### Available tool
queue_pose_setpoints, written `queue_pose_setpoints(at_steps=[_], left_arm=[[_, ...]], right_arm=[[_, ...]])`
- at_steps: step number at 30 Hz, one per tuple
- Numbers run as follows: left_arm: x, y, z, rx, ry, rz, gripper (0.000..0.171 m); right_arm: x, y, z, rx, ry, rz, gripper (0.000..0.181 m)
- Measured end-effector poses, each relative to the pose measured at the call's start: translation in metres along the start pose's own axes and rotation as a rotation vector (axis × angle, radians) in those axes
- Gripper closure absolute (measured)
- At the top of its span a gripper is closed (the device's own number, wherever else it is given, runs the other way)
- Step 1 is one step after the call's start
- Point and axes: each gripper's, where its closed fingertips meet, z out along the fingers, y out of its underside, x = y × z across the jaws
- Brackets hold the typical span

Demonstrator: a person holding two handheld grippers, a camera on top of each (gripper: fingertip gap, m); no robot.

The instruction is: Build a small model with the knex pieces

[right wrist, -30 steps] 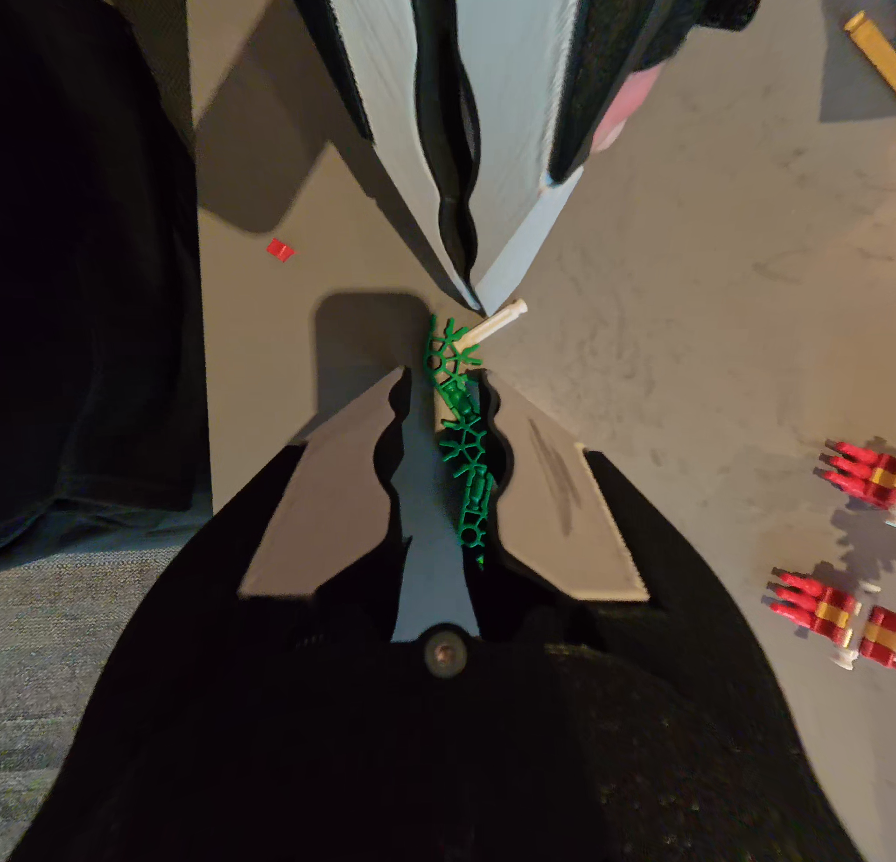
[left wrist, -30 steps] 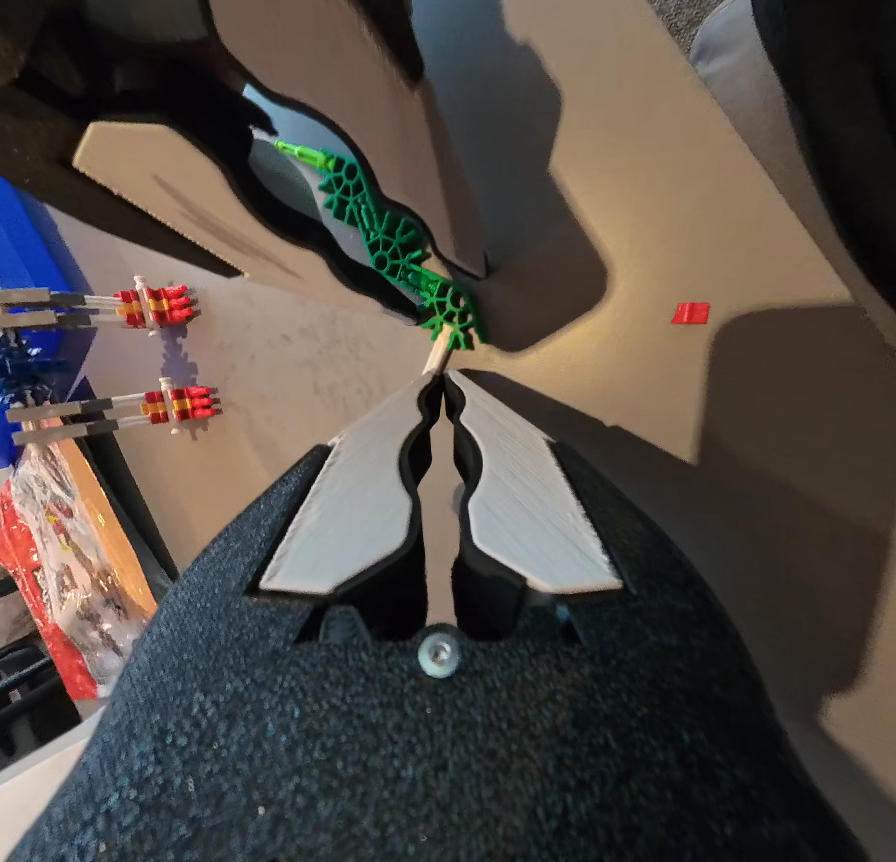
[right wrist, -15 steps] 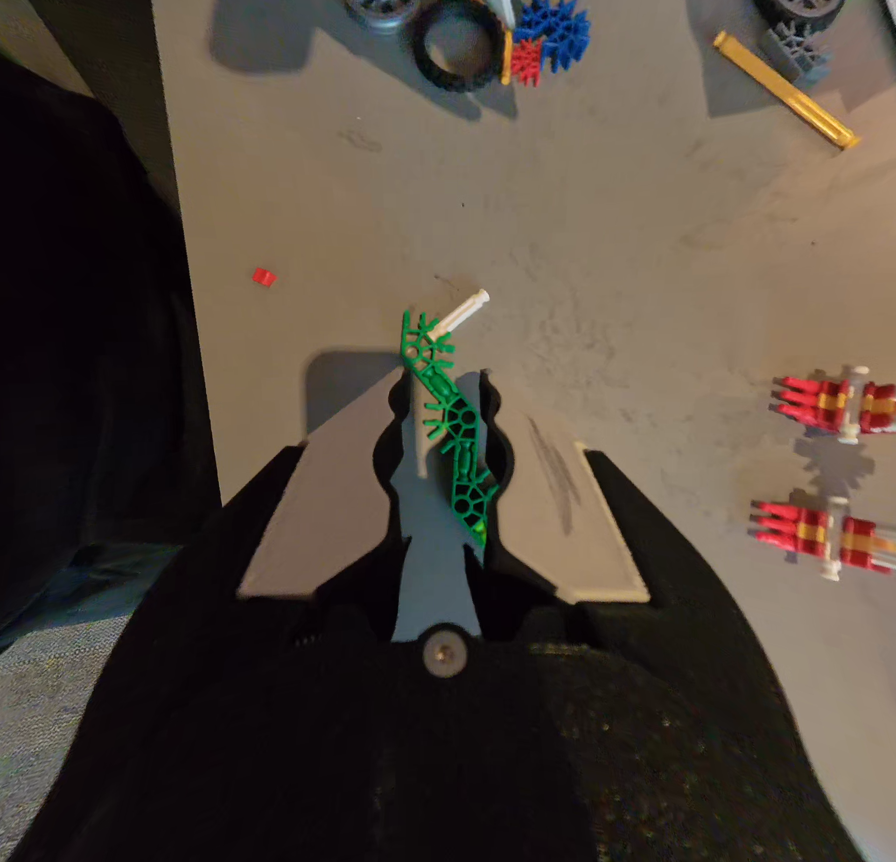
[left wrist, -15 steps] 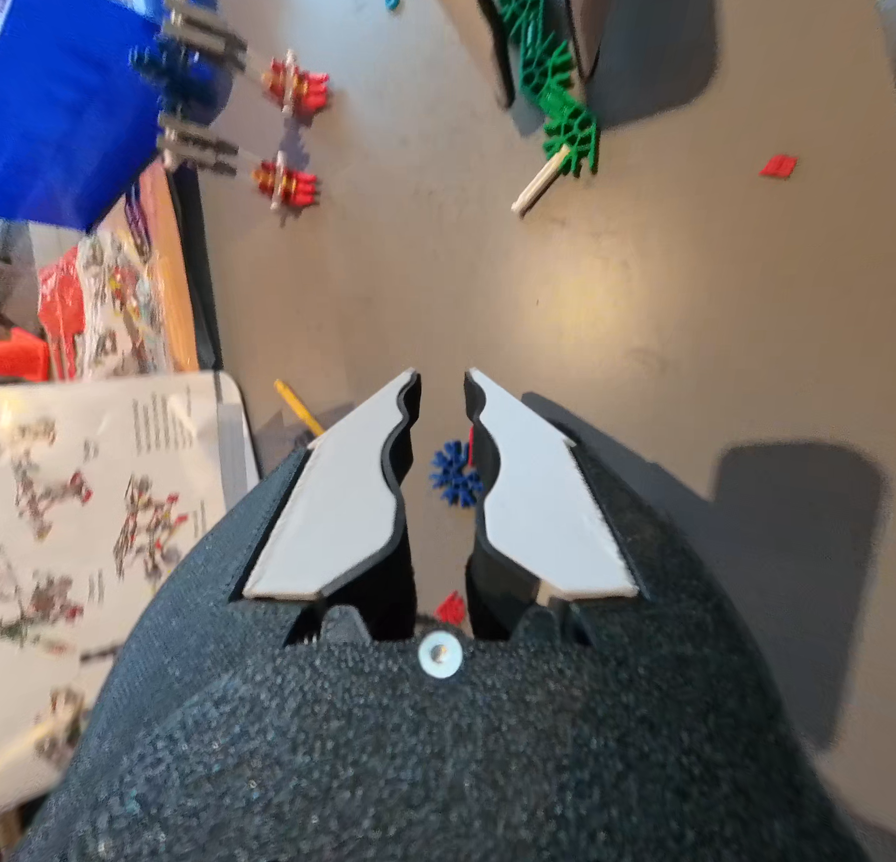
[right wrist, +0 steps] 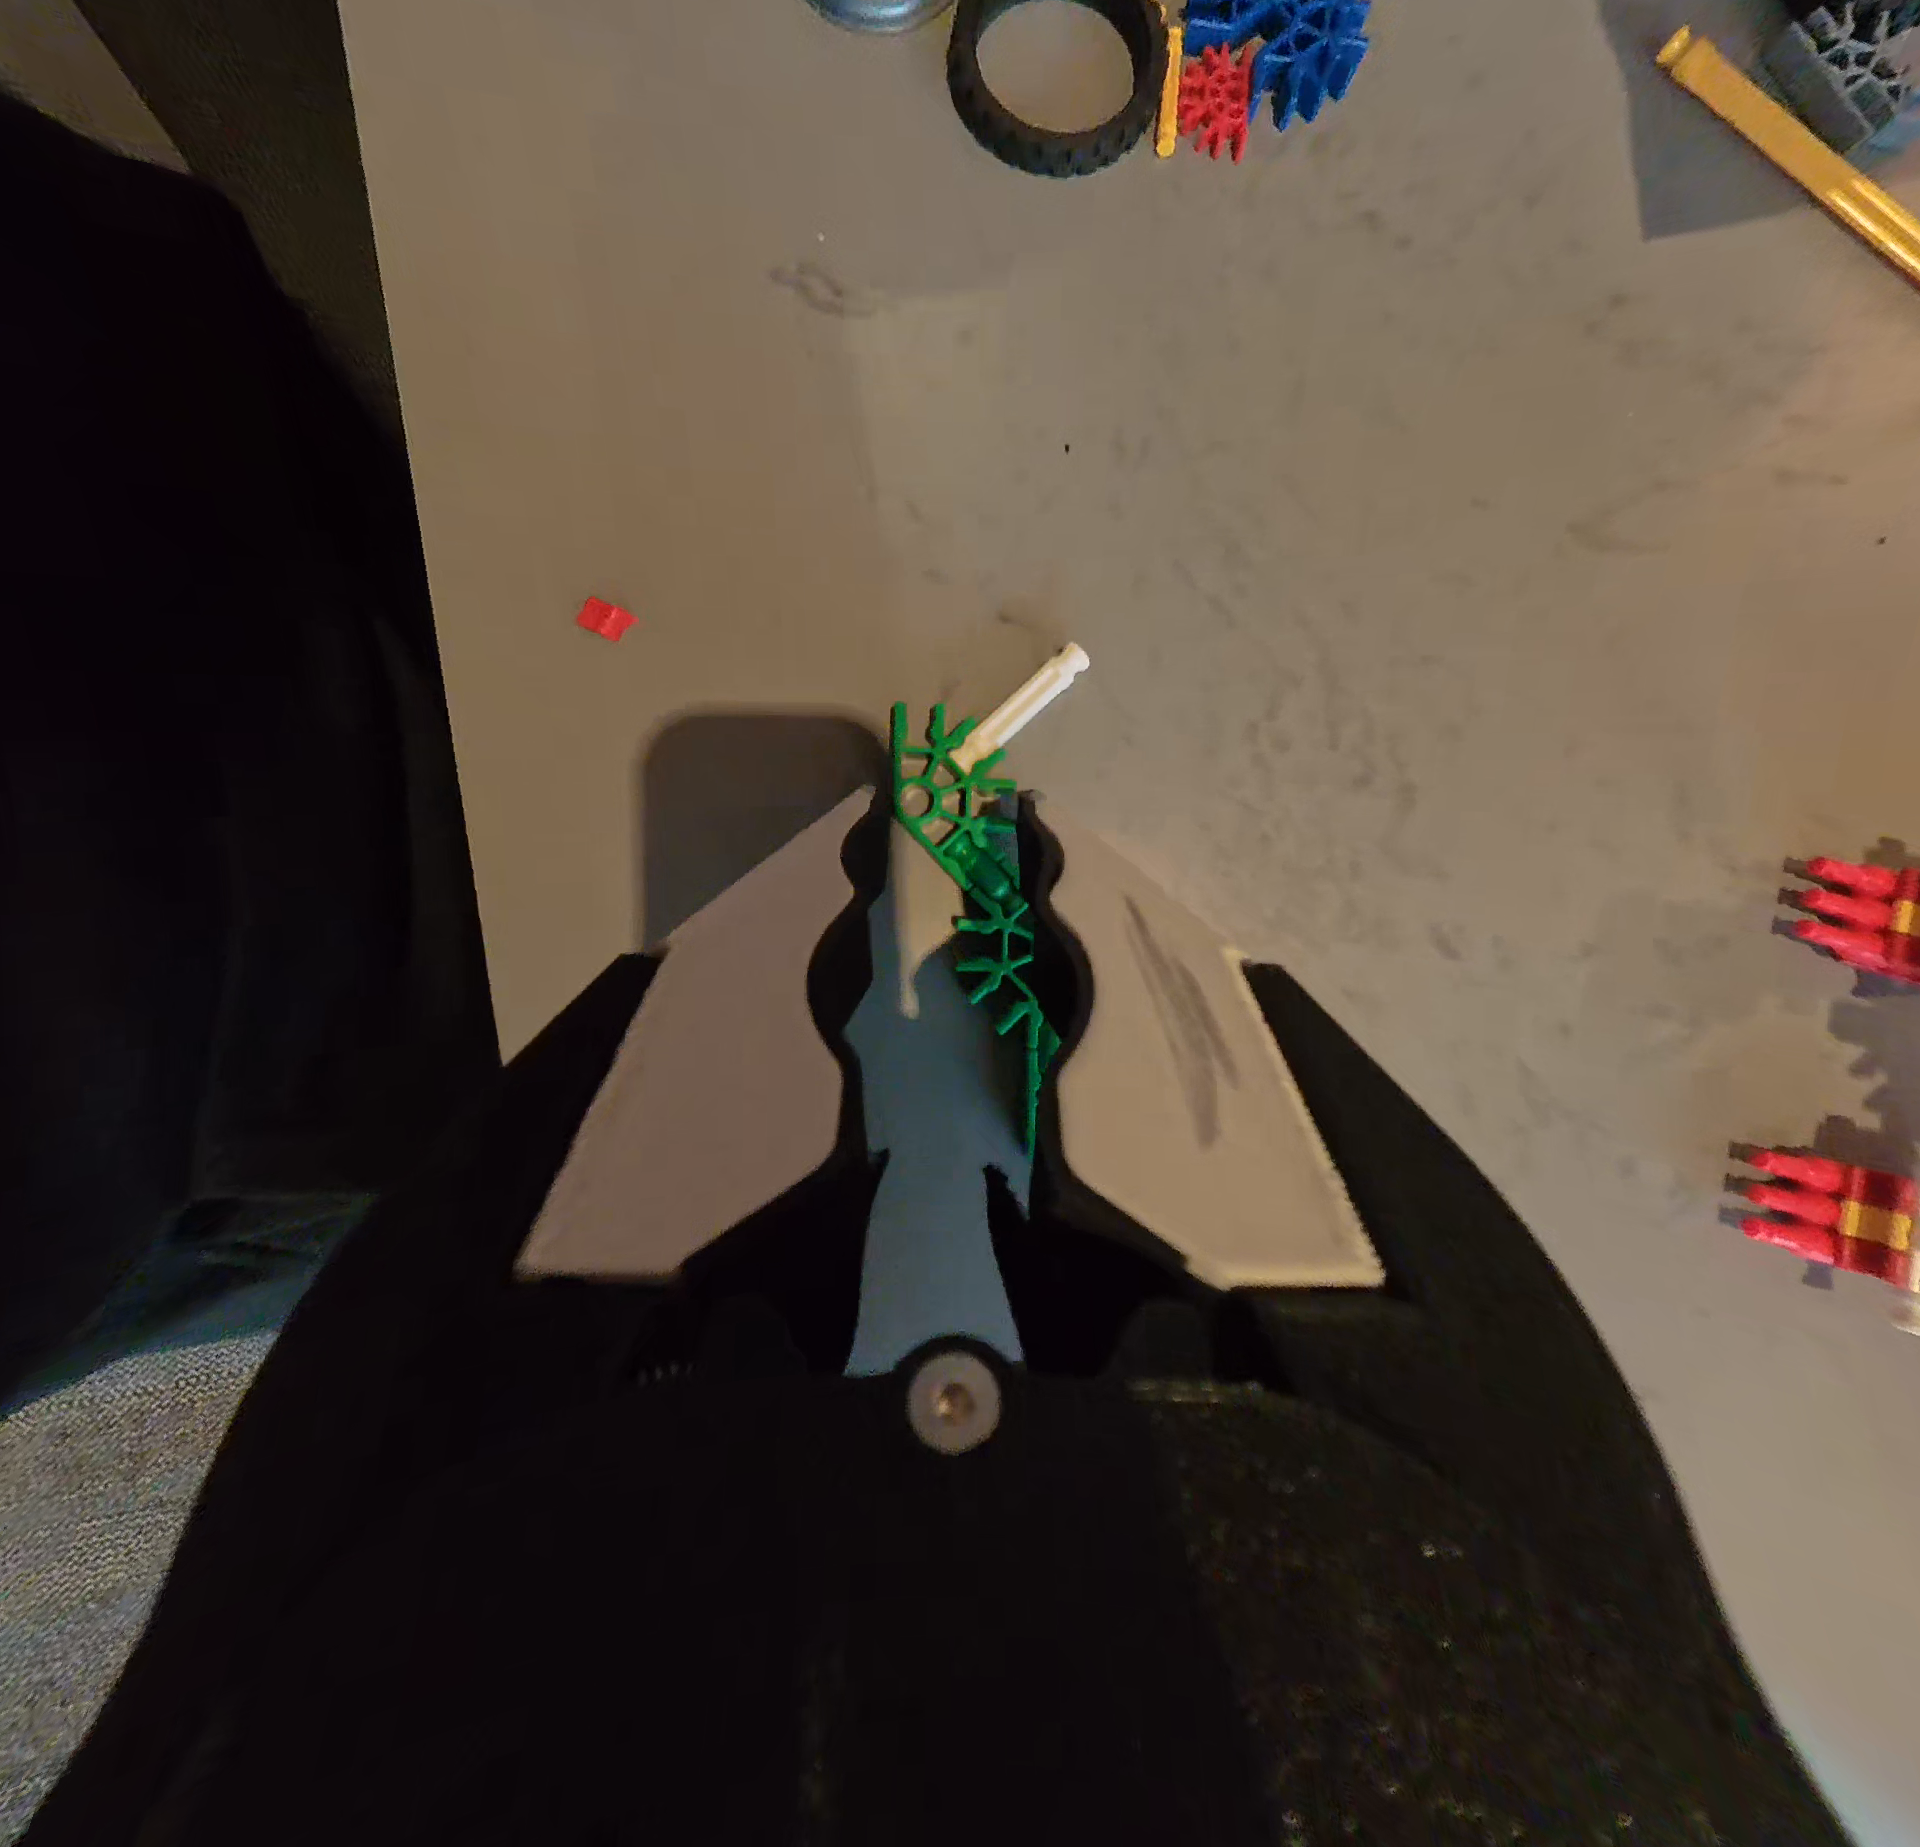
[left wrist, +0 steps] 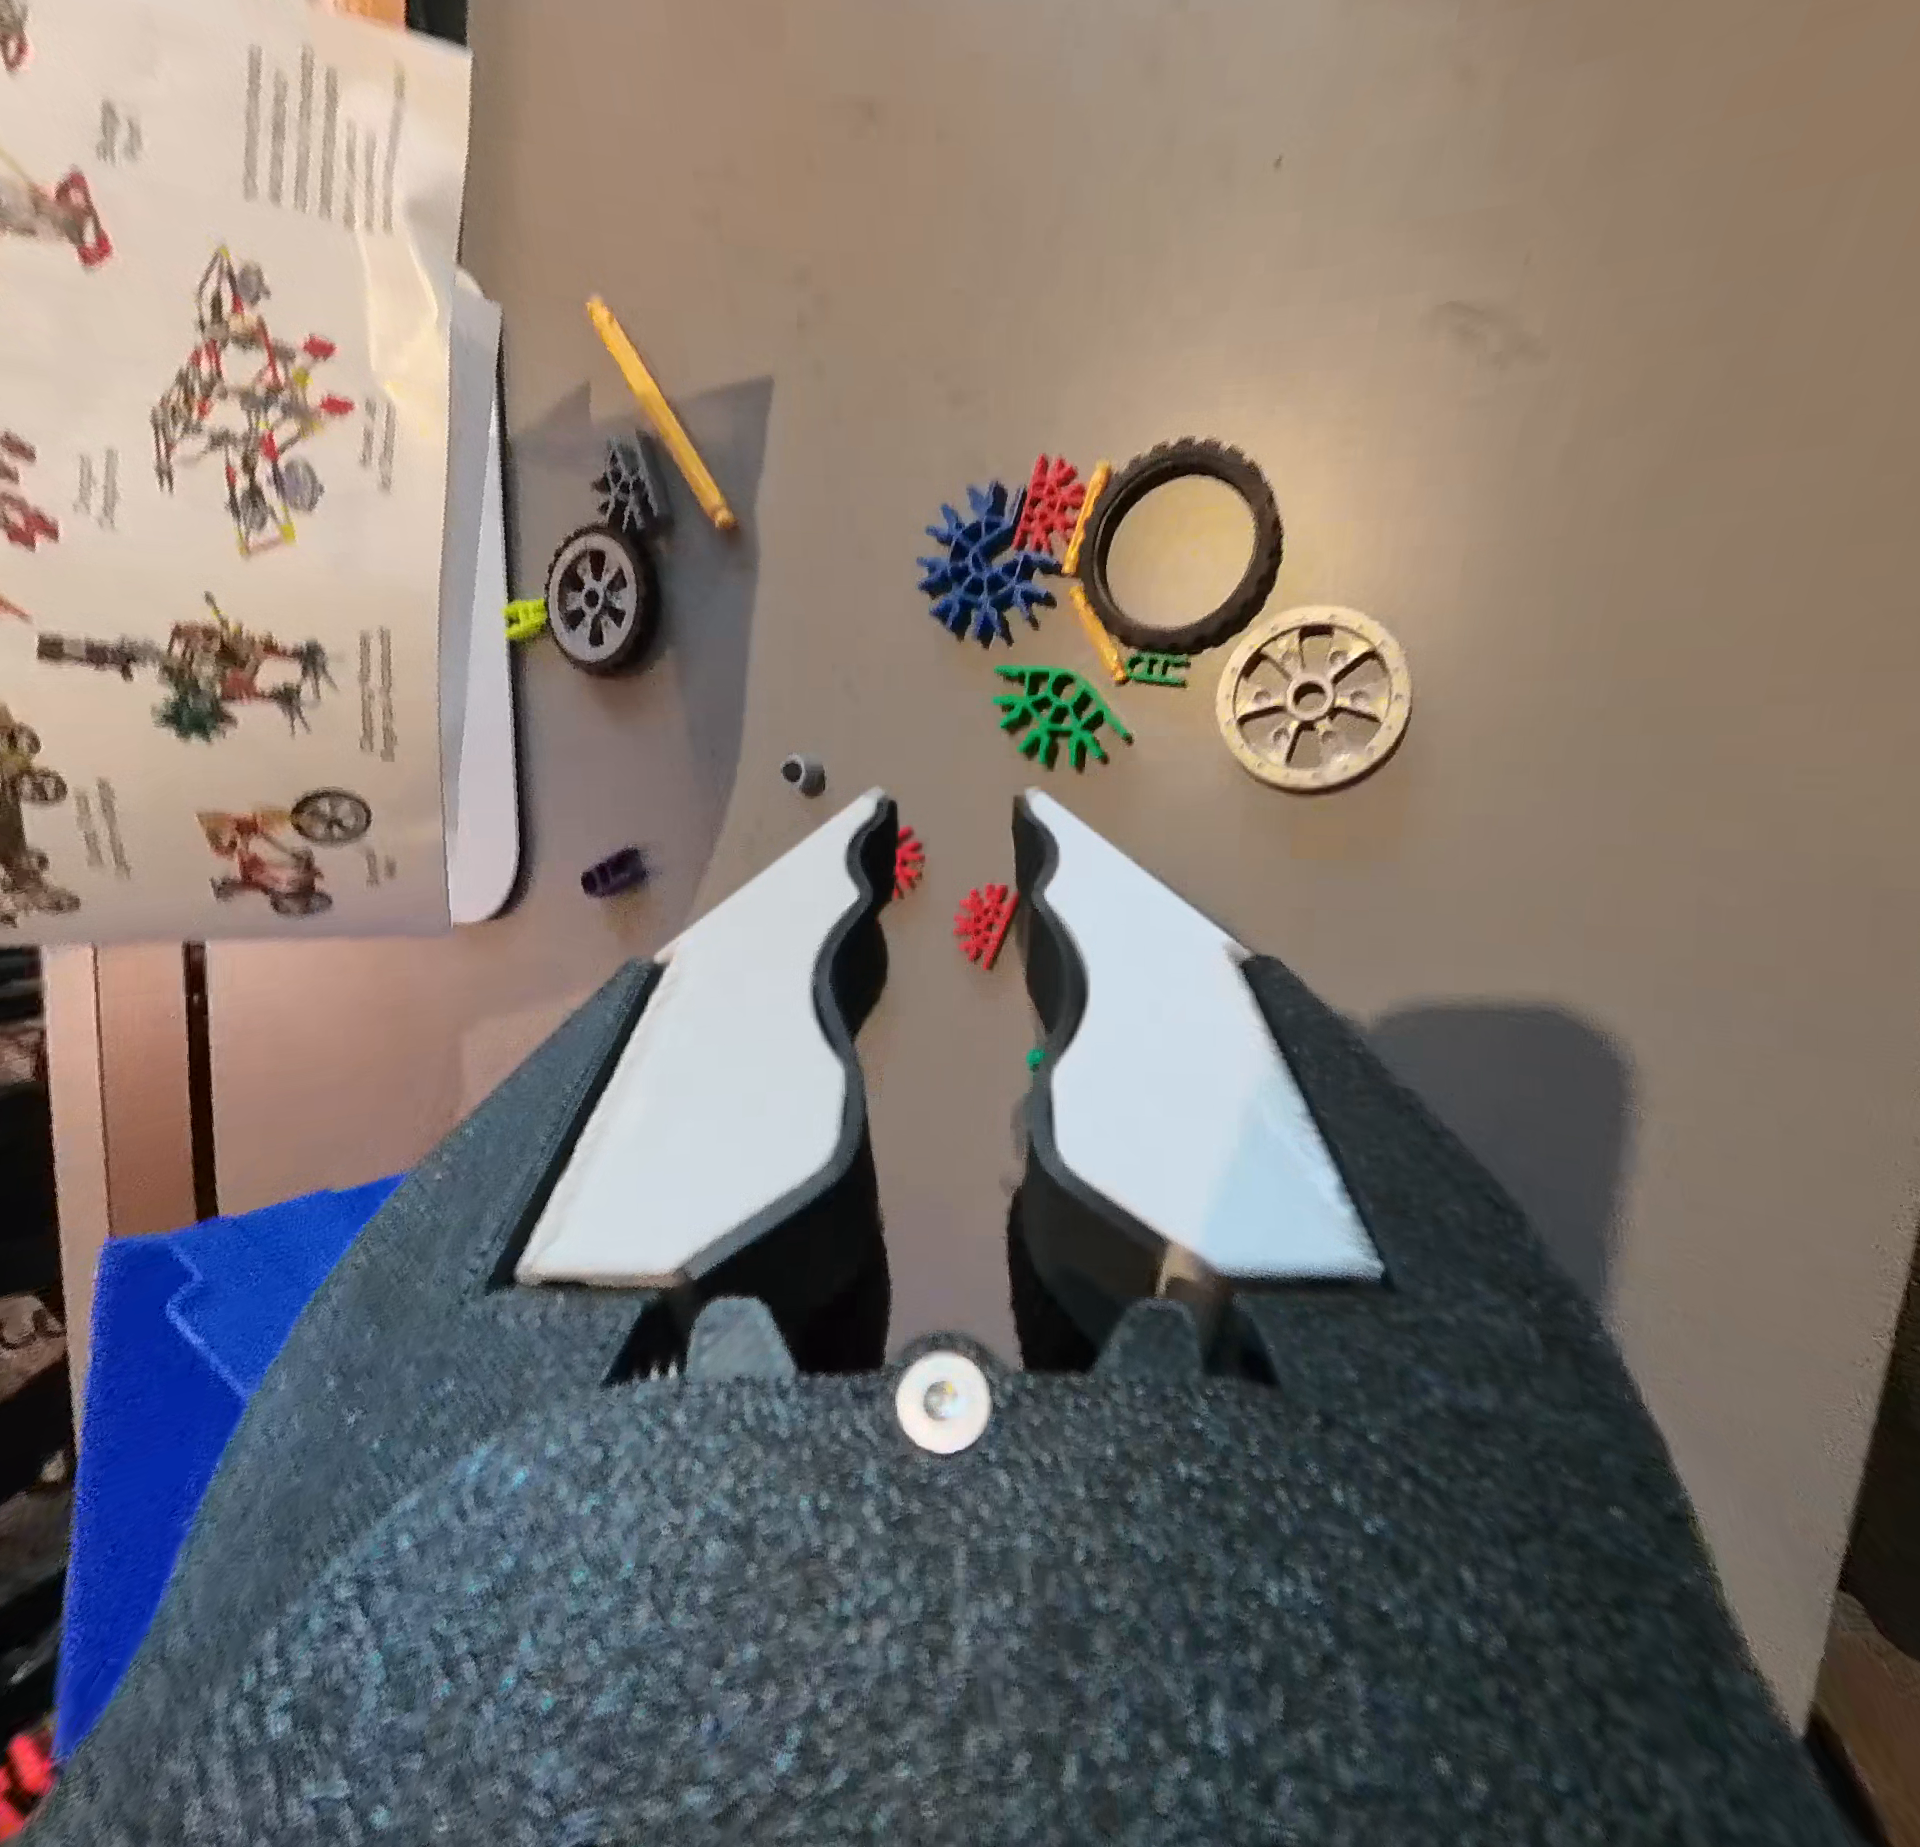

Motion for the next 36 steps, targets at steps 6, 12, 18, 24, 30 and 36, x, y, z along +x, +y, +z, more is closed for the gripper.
queue_pose_setpoints(at_steps=[6,12,18,24,30,36], left_arm=[[0.008,0.001,0.014,0.038,0.073,-0.055,0.147],[0.022,0.002,0.041,0.019,0.166,-0.085,0.138],[0.031,0.003,0.048,0.036,0.236,-0.122,0.147],[0.027,0.003,0.047,0.046,0.183,-0.092,0.171],[0.023,0.004,0.046,0.07,0.167,-0.117,0.164],[0.006,0.004,0.048,0.089,0.133,-0.142,0.141]], right_arm=[[0.003,-0.006,-0.002,0.035,0.013,0.011,0.157],[0.004,-0.006,-0.004,0.051,0.028,0.014,0.157],[0.007,-0.004,-0.012,0.075,0.047,0.027,0.157],[0.013,-0.008,-0.016,0.105,0.055,0.031,0.157],[0.021,-0.013,-0.016,0.134,0.057,0.05,0.157],[0.024,-0.015,-0.016,0.136,0.061,0.053,0.157]])
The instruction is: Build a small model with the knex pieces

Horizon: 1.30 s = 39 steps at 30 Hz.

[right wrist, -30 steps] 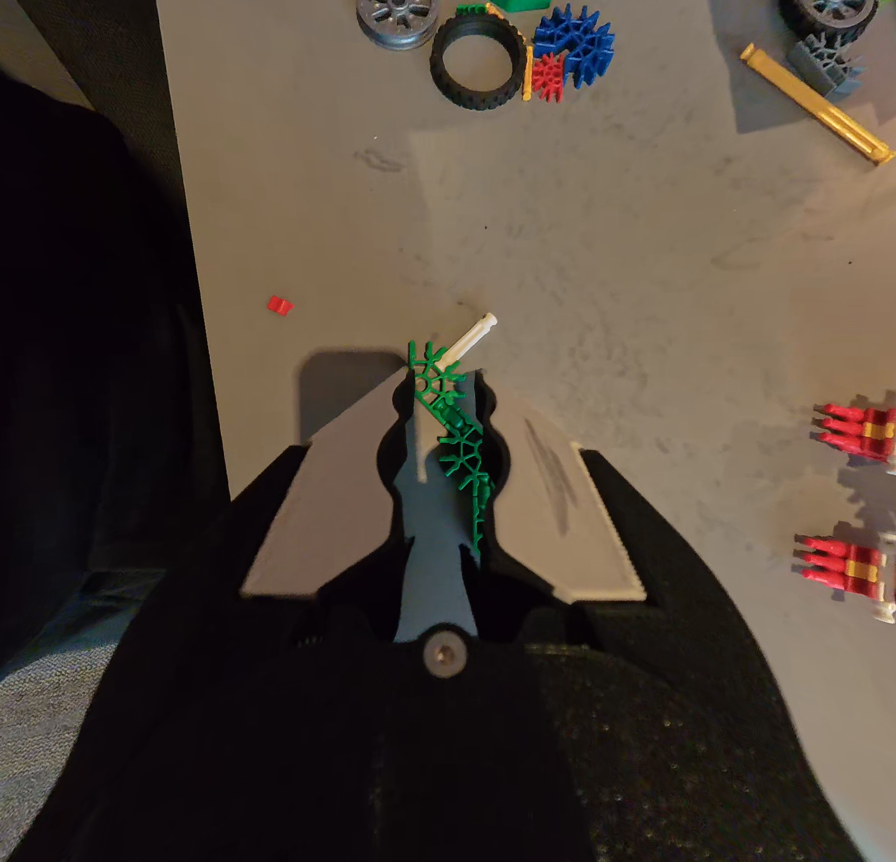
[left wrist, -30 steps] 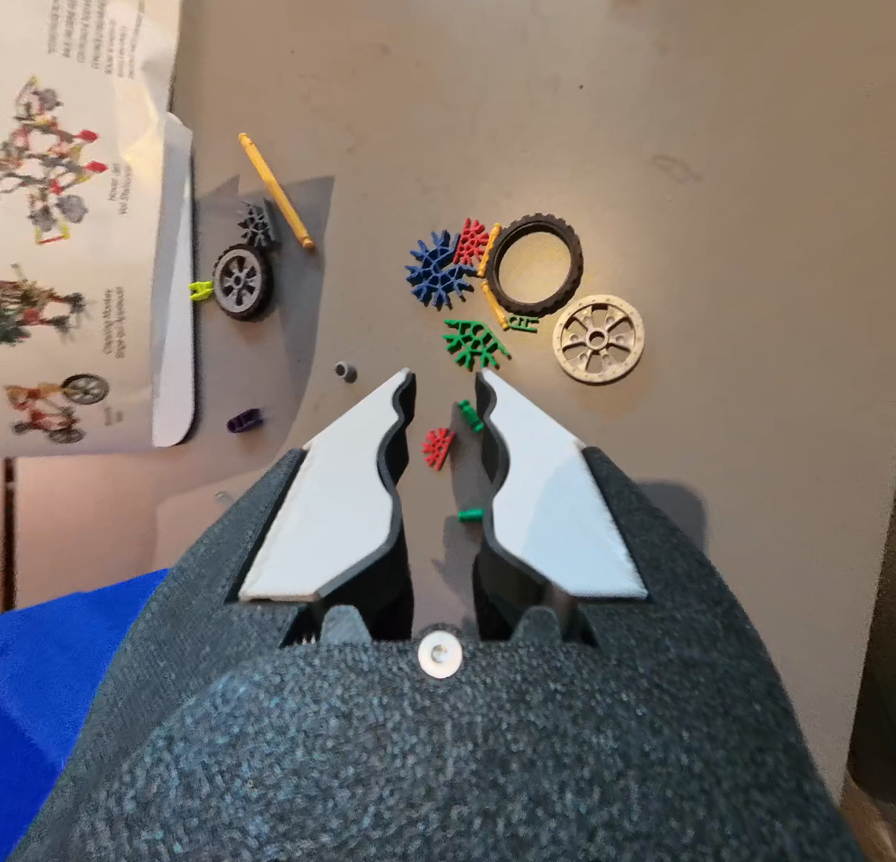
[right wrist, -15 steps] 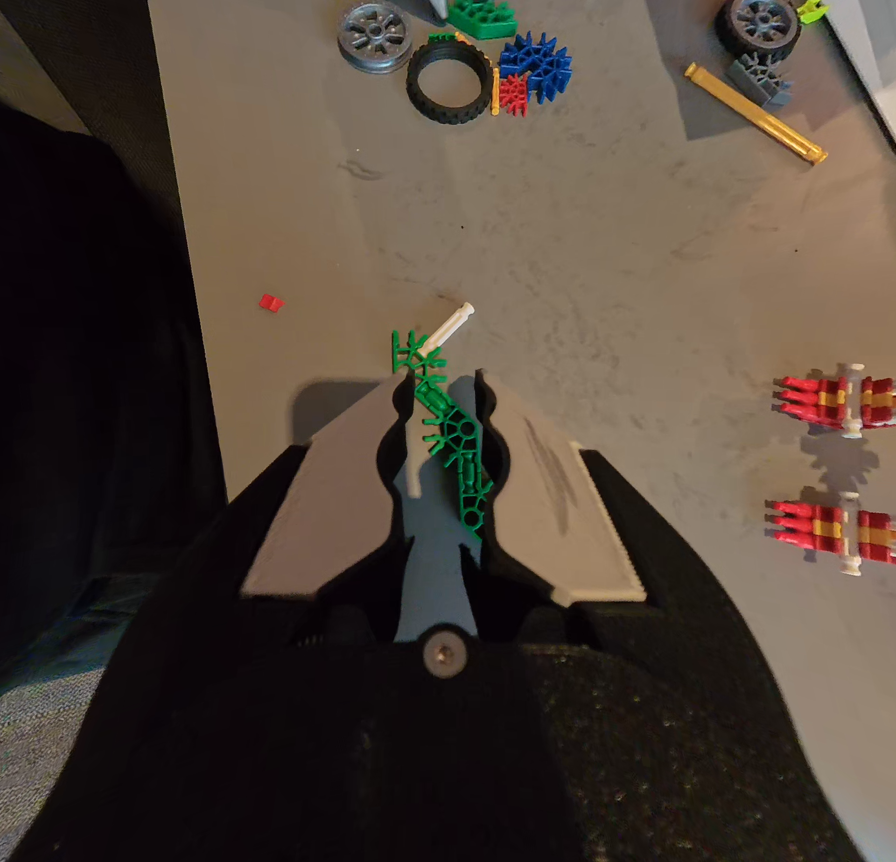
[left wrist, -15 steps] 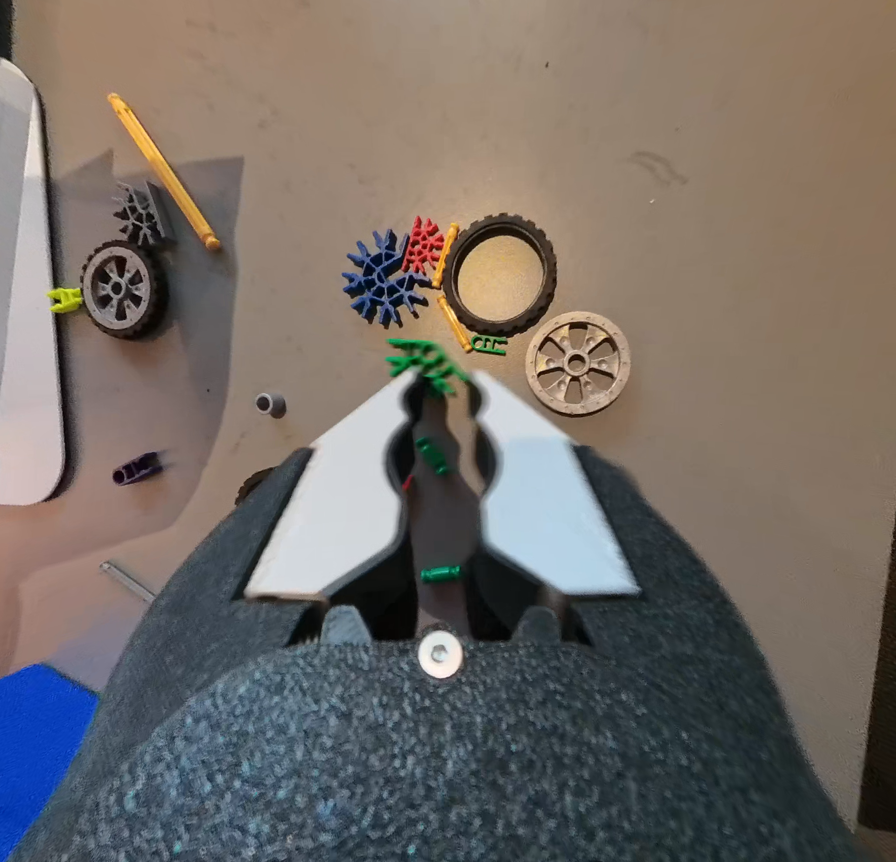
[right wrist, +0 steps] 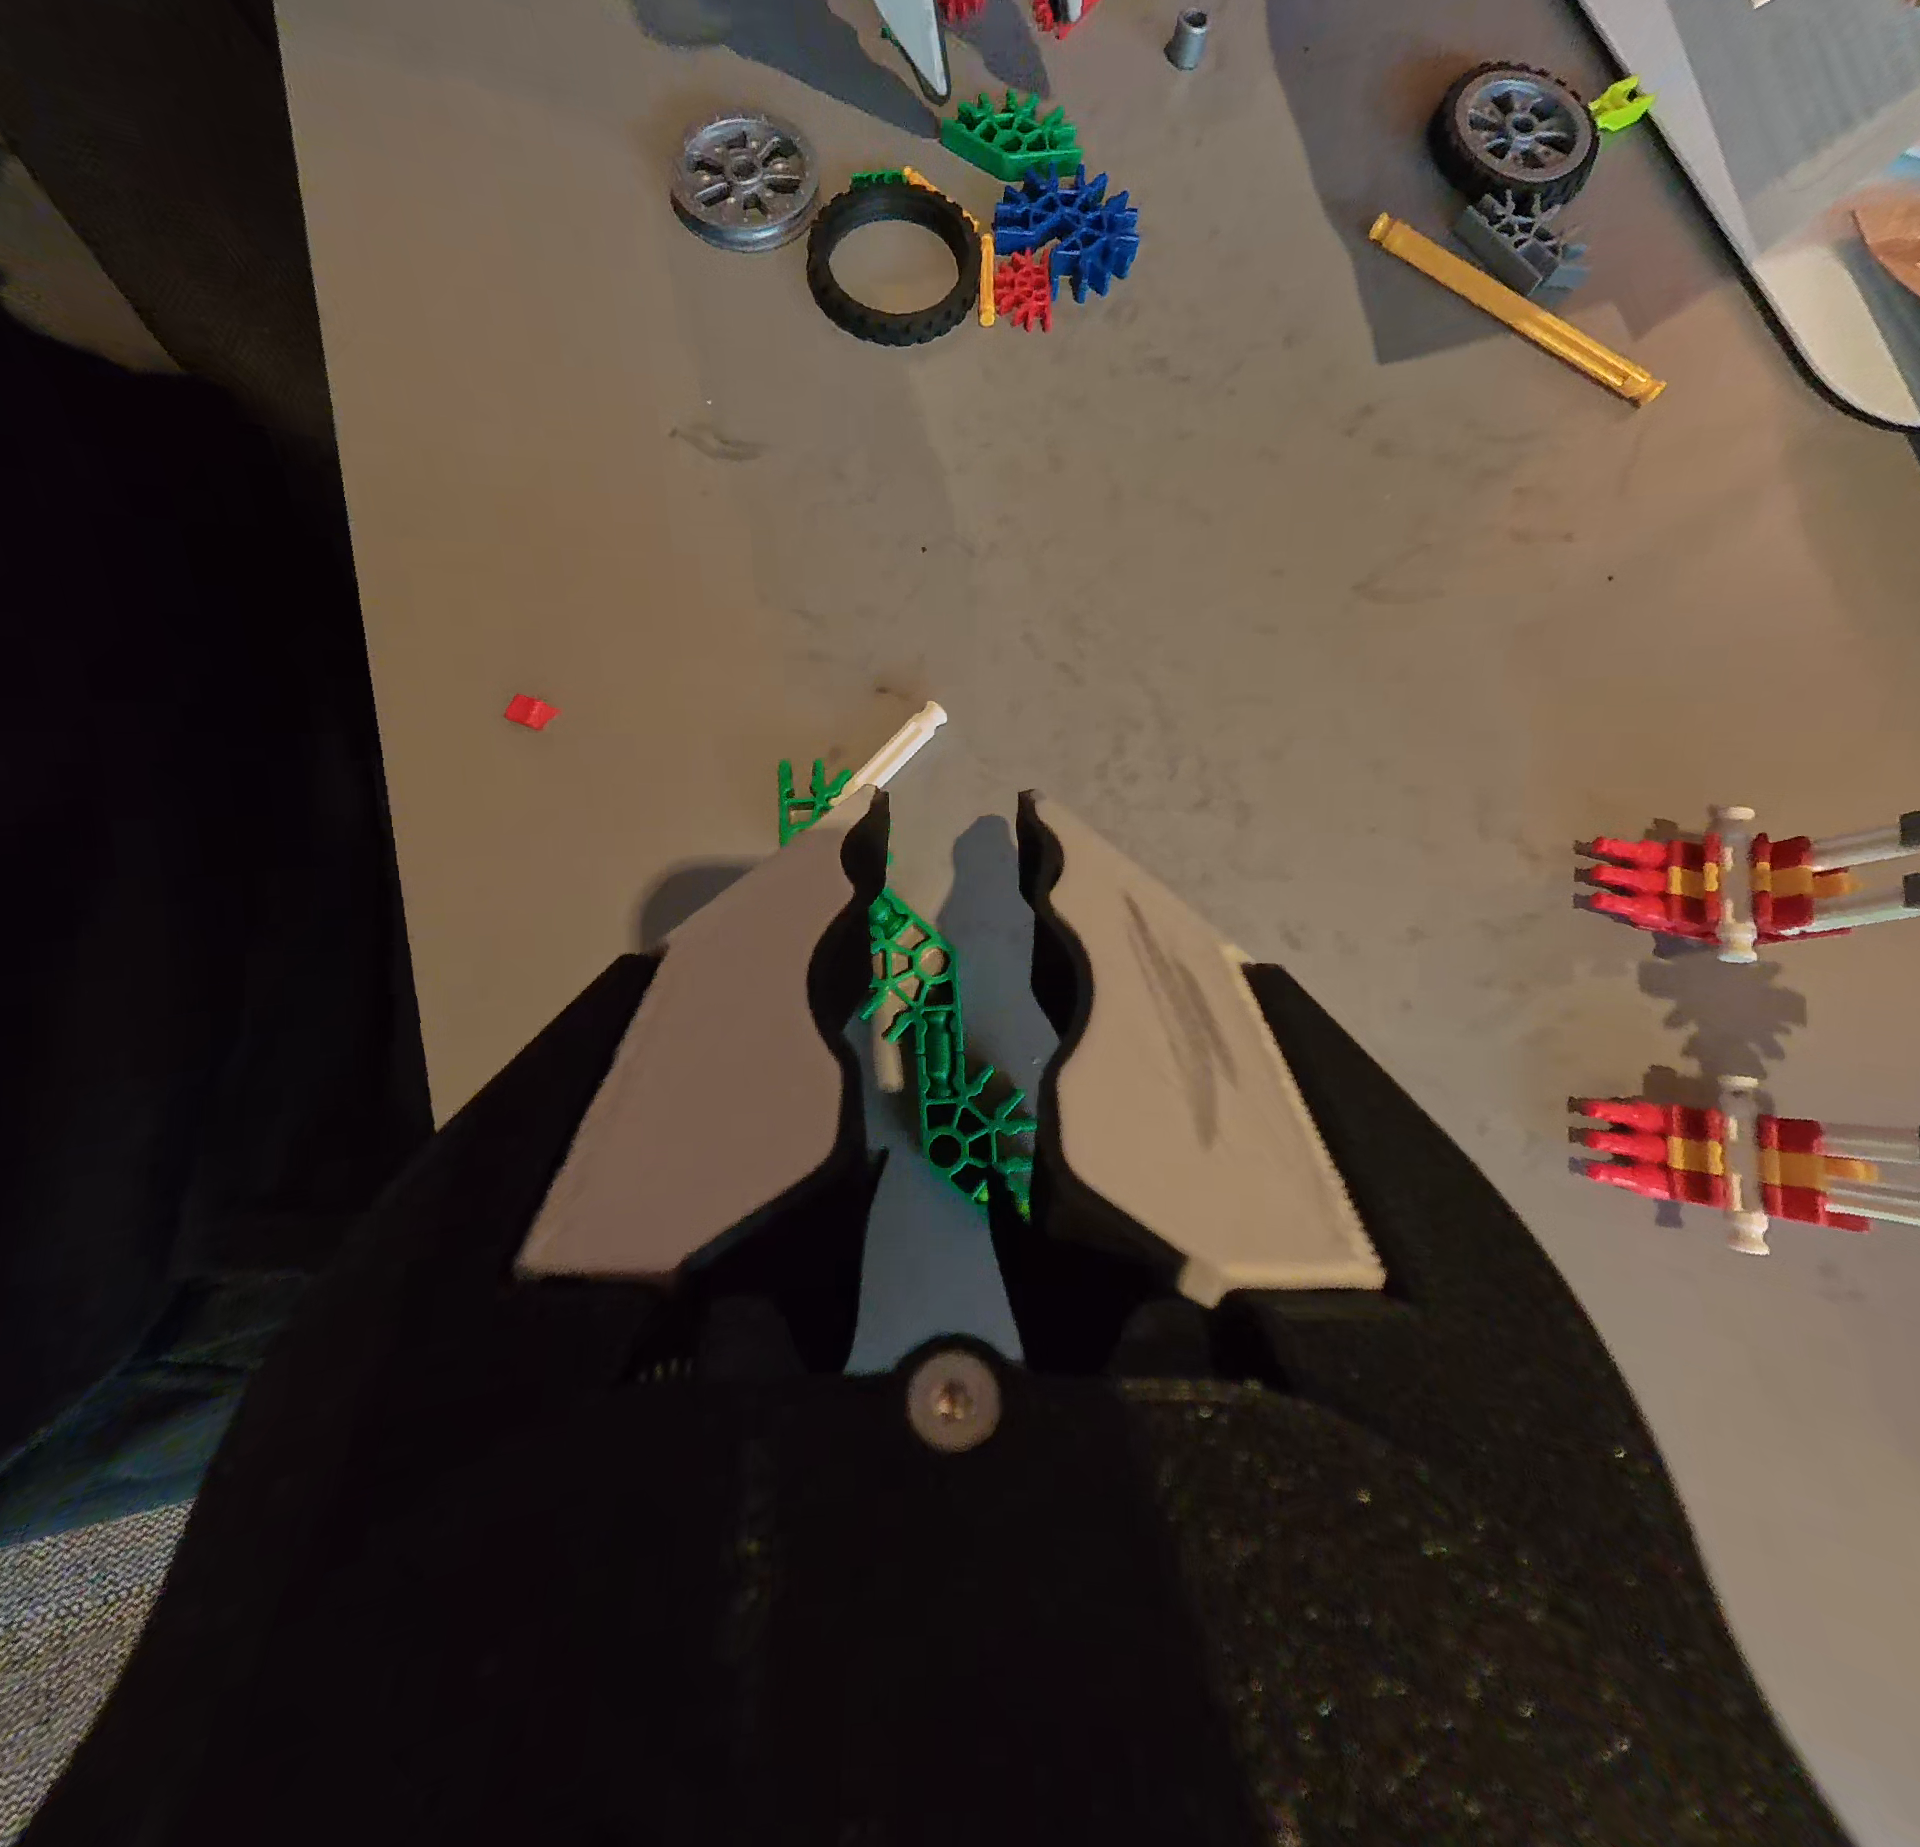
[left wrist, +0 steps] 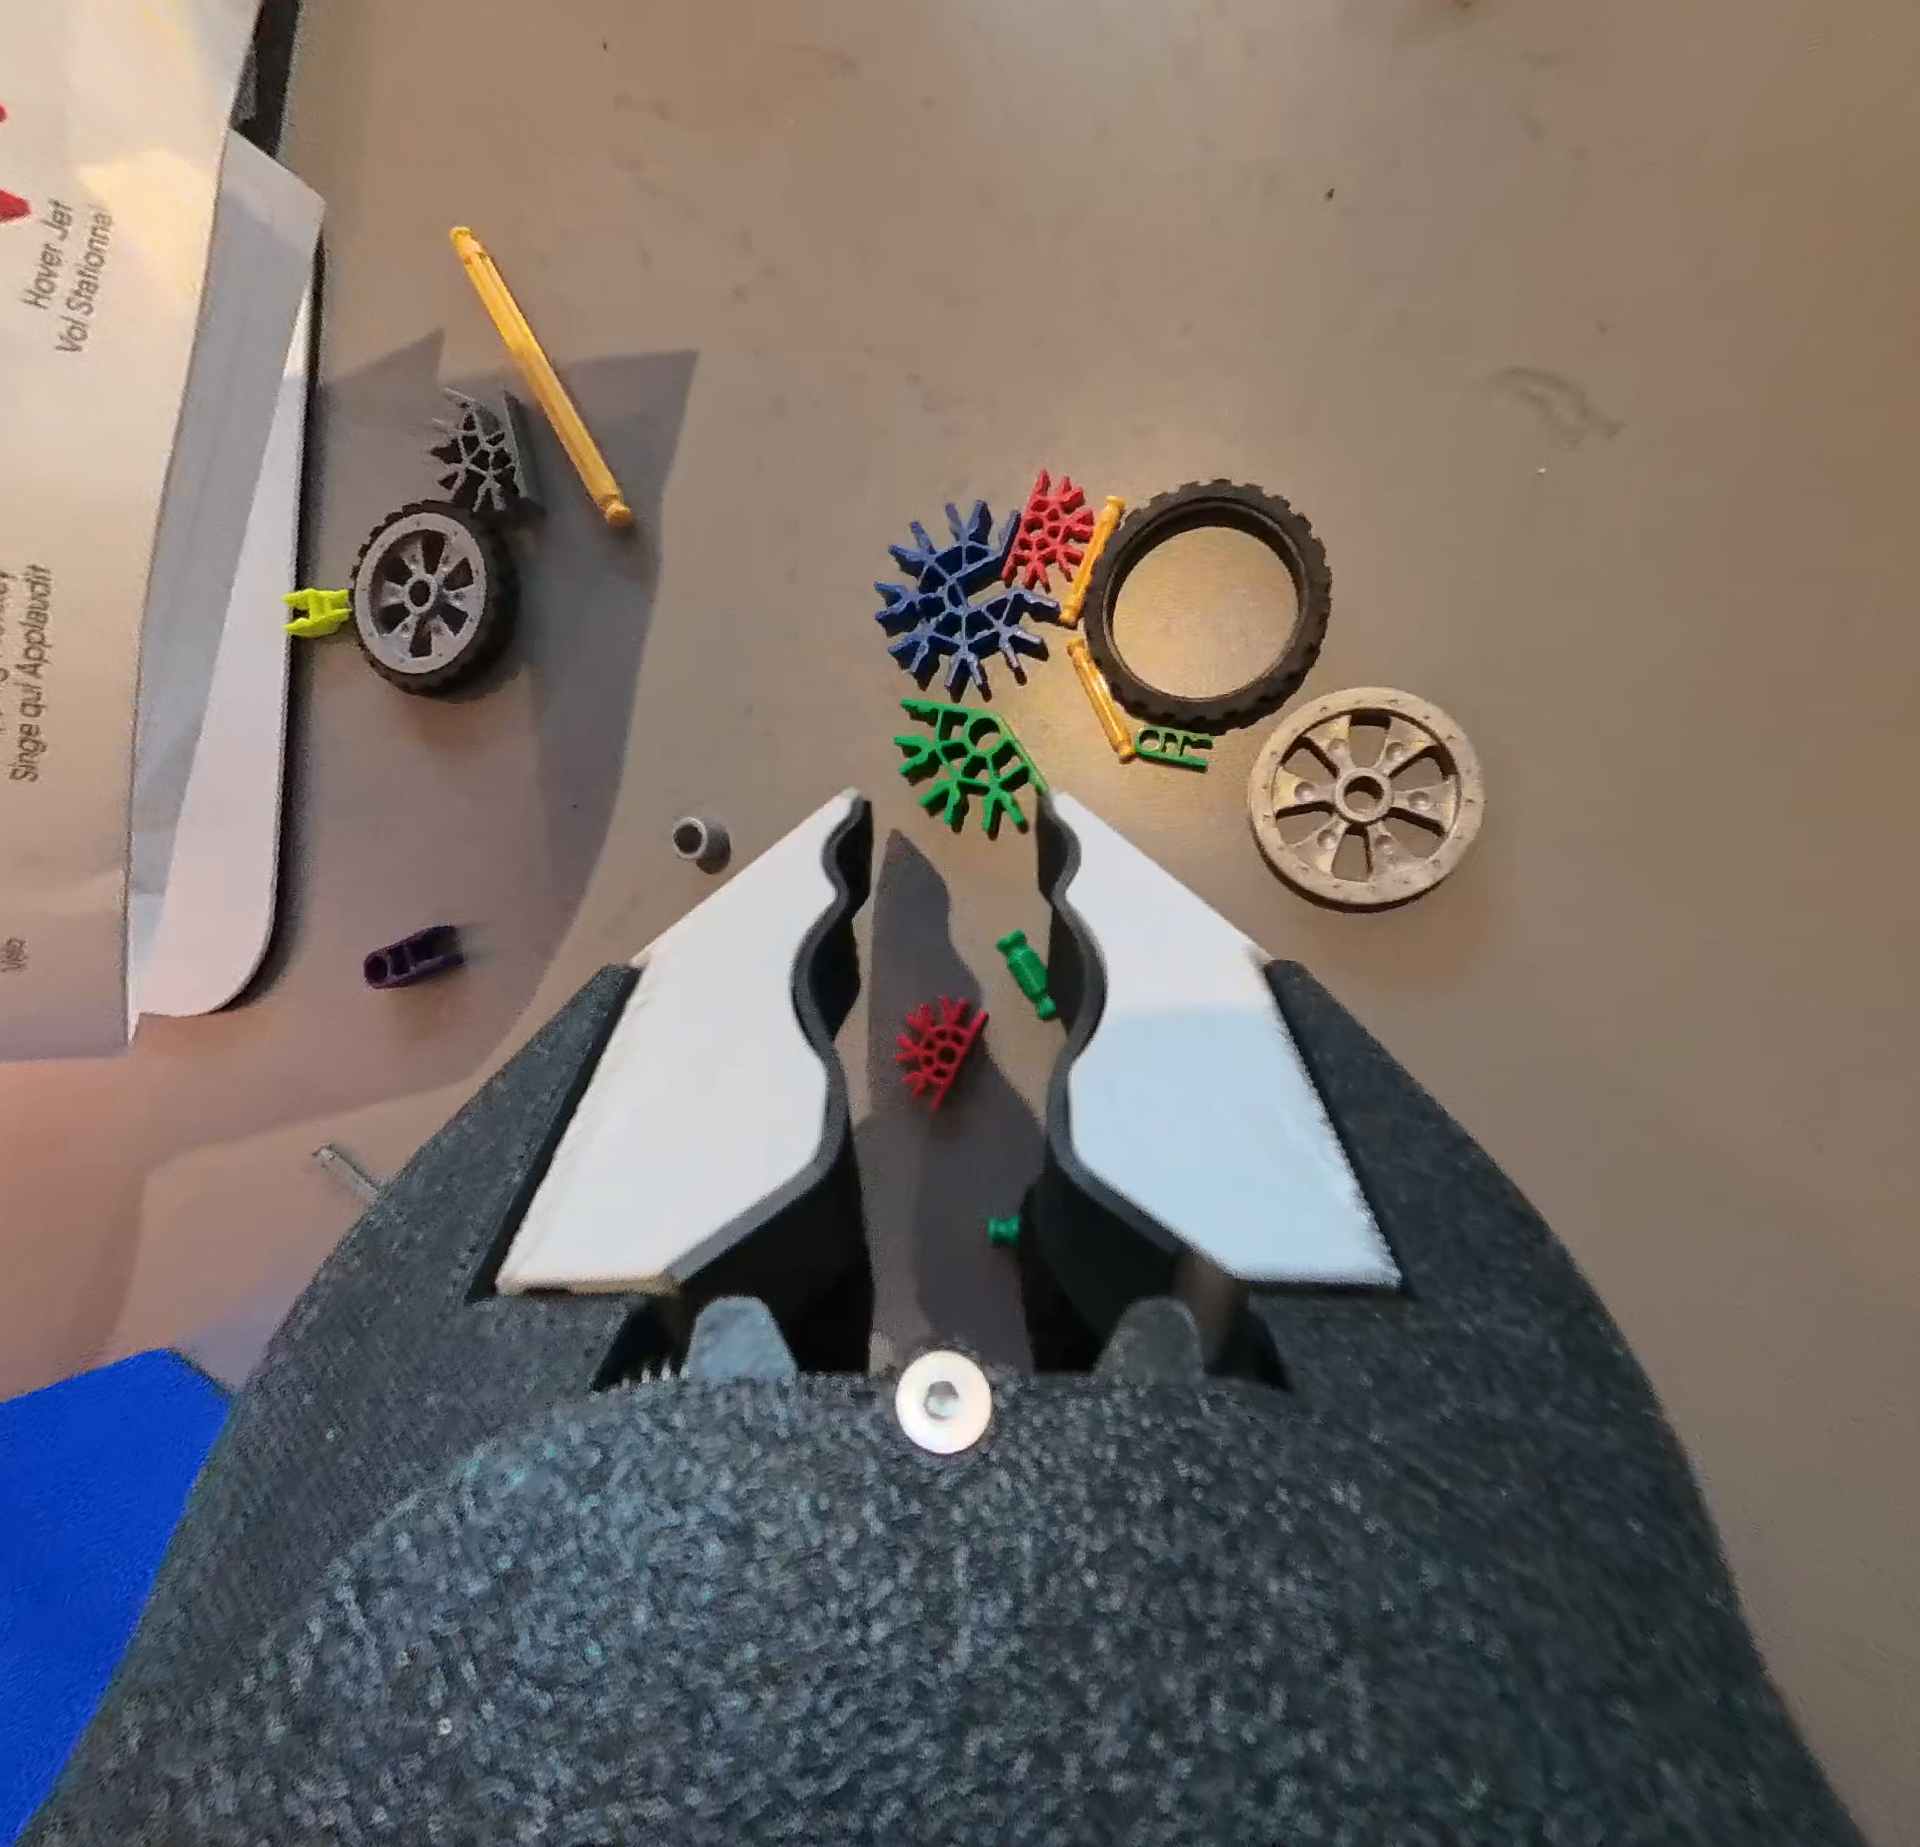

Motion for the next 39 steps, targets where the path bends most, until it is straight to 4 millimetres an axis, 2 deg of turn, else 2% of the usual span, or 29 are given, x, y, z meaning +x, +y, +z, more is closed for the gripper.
queue_pose_setpoints(at_steps=[4,9,13,15,20,23,26,28,30,34,39], left_arm=[[0.005,-0.002,0.008,0.006,0.04,-0.015,0.137],[0.009,-0.002,0.01,0.037,0.07,-0.045,0.147],[0.01,-0.002,0.01,0.047,0.059,-0.053,0.147],[0.01,-0.003,0.009,0.053,0.049,-0.044,0.156],[0.011,-0.005,0.007,0.069,0.025,-0.05,0.158],[0.005,-0.01,-0.001,0.102,0.017,-0.072,0.143],[-0.002,0.0,0.004,0.033,0.018,-0.047,0.125],[-0.002,0.002,0.008,0.014,0.051,-0.039,0.122],[-0.001,0.0,0.011,0.017,0.088,-0.039,0.122],[0.007,-0.003,0.013,0.028,0.151,-0.049,0.141],[0.005,-0.005,0.014,0.055,0.107,-0.073,0.142]], right_arm=[[0.001,0.001,0.003,-0.003,-0.003,0.002,0.157],[0.002,0.0,0.005,0.0,-0.006,0.002,0.157],[0.002,0.0,0.005,0.004,-0.007,0.0,0.157],[0.003,-0.001,0.005,0.007,-0.006,-0.001,0.157],[0.002,-0.004,0.003,0.023,-0.008,0.0,0.157],[0.002,-0.004,0.001,0.024,-0.005,-0.001,0.157],[0.001,-0.004,0.0,0.026,-0.006,0.0,0.157],[0.001,-0.004,0.0,0.028,-0.005,0.0,0.157],[0.0,-0.005,0.0,0.031,-0.006,0.001,0.157],[0.0,-0.003,0.0,0.033,-0.005,0.006,0.157],[0.002,-0.003,-0.001,0.038,-0.004,0.007,0.157]])
